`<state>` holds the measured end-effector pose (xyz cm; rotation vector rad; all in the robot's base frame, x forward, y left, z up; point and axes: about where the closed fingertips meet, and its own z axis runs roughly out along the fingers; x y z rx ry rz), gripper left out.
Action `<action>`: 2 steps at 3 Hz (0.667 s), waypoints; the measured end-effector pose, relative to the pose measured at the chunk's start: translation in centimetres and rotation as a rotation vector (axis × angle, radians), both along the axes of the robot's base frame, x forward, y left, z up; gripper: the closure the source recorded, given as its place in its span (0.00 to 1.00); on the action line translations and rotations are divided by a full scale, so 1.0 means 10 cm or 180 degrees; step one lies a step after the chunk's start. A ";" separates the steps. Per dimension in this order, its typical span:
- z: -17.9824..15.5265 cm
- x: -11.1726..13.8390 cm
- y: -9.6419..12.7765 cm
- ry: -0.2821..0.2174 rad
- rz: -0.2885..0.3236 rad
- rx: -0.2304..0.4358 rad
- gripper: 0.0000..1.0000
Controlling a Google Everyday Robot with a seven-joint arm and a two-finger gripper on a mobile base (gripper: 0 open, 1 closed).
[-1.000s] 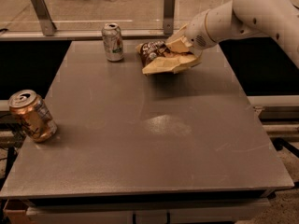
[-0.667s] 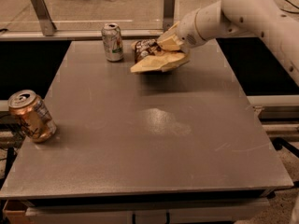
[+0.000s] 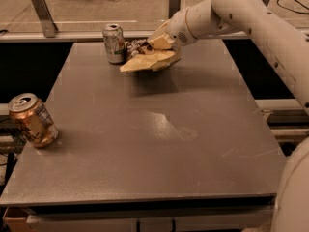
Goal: Move brown chip bag near 7up can
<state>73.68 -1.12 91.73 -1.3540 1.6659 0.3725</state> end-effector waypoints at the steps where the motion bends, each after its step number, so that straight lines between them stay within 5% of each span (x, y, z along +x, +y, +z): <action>1: -0.01 0.02 0.10 0.0021 0.0068 0.0019 0.36; 2: -0.03 0.03 0.12 0.0035 0.0104 0.0022 0.13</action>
Offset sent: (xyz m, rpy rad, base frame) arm 0.0031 0.0069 0.0001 0.0076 0.0097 0.0366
